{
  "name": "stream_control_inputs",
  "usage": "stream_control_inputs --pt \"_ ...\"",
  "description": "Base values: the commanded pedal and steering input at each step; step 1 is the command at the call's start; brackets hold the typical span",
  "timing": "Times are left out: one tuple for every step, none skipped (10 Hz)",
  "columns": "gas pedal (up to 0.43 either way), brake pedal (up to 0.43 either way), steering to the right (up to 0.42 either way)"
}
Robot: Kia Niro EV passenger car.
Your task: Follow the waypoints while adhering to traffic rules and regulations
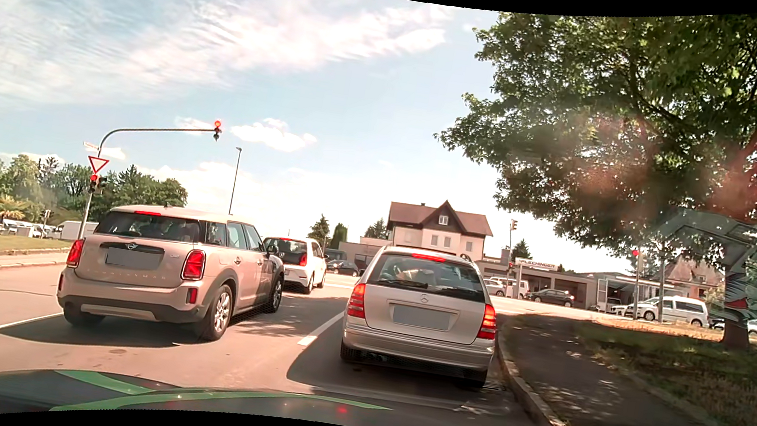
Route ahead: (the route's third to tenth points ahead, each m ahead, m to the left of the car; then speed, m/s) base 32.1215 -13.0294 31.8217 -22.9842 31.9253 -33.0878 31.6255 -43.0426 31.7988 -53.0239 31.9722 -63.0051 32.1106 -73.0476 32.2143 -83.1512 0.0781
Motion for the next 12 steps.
stream_control_inputs --pt "0.098 0.0 0.081" --pt "0.098 0.0 0.081" --pt "0.098 0.0 0.08" --pt "0.098 0.0 0.081" --pt "0.098 0.0 0.08" --pt "0.098 0.0 0.08" --pt "0.098 0.0 0.081" --pt "0.098 0.0 0.081" --pt "0.098 0.0 0.081" --pt "0.098 0.0 0.08" --pt "0.059 0.0 0.081" --pt "0.0 0.0 0.08"
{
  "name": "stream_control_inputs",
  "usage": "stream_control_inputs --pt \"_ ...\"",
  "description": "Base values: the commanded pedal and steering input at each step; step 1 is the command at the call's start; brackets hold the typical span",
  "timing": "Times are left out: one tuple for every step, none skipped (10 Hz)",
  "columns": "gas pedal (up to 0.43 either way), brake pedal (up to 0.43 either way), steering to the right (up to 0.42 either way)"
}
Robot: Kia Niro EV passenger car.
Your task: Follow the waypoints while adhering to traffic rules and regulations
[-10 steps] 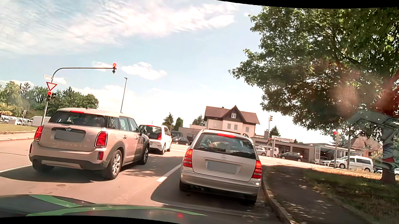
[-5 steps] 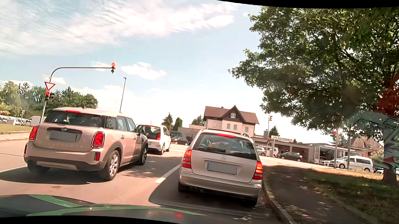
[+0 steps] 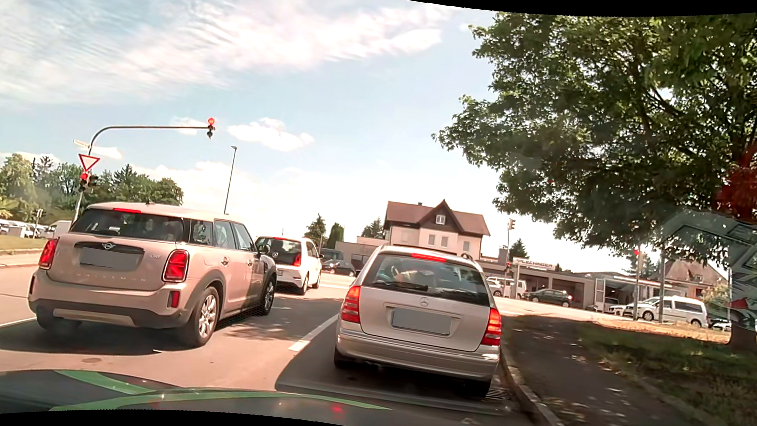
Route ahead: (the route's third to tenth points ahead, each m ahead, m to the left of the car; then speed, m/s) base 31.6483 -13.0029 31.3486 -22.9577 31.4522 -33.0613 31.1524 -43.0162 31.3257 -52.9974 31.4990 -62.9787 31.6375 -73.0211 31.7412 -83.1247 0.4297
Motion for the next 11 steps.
stream_control_inputs --pt "0.0 0.0 0.081" --pt "0.0 0.0 0.08" --pt "0.0 0.0 0.081" --pt "0.0 0.0 0.081" --pt "0.0 0.0 0.08" --pt "0.0 0.0 0.08" --pt "0.0 0.012 0.081" --pt "0.0 0.03 0.081" --pt "0.0 0.049 0.081" --pt "0.0 0.067 0.081" --pt "0.0 0.079 0.081"
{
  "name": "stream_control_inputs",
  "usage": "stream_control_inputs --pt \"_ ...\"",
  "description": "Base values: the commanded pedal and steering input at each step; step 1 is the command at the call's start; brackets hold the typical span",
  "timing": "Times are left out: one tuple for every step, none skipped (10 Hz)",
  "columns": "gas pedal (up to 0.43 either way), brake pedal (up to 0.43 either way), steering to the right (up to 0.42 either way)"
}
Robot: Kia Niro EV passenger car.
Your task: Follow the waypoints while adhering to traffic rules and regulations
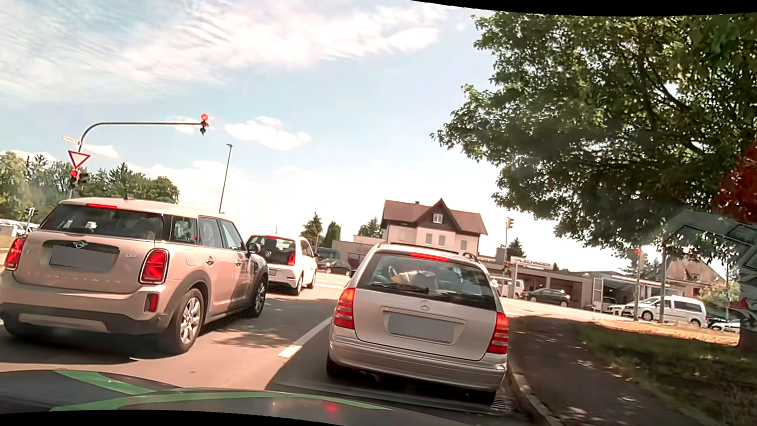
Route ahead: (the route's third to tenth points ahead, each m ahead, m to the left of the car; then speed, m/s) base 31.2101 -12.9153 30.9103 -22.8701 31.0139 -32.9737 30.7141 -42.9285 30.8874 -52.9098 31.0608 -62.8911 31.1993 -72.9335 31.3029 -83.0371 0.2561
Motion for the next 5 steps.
stream_control_inputs --pt "0.0 0.085 0.081" --pt "0.0 0.098 0.081" --pt "0.0 0.11 0.081" --pt "0.0 0.116 0.08" --pt "0.0 0.116 0.081"
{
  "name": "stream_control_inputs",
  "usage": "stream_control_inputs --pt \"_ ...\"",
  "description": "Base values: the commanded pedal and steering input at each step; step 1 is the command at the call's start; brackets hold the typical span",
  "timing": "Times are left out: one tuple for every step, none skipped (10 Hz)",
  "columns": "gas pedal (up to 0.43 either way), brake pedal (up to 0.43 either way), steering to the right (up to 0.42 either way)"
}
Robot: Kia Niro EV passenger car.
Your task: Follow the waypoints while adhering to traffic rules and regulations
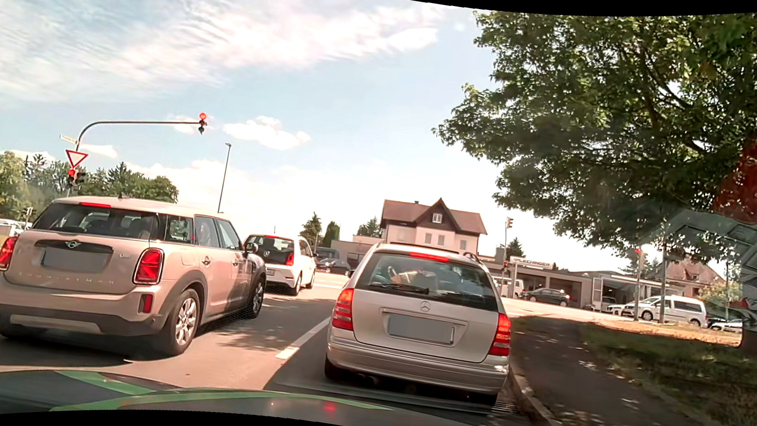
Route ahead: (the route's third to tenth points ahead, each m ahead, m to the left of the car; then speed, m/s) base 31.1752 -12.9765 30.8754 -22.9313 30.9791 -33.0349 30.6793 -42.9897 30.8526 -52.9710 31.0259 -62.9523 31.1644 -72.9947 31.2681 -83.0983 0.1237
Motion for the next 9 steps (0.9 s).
stream_control_inputs --pt "0.0 0.116 0.08" --pt "0.0 0.11 0.08" --pt "0.0 0.11 0.081" --pt "0.0 0.116 0.08" --pt "0.0 0.152 0.08" --pt "0.0 0.183 0.081" --pt "0.0 0.189 0.081" --pt "0.0 0.201 0.081" --pt "0.0 0.213 0.08"
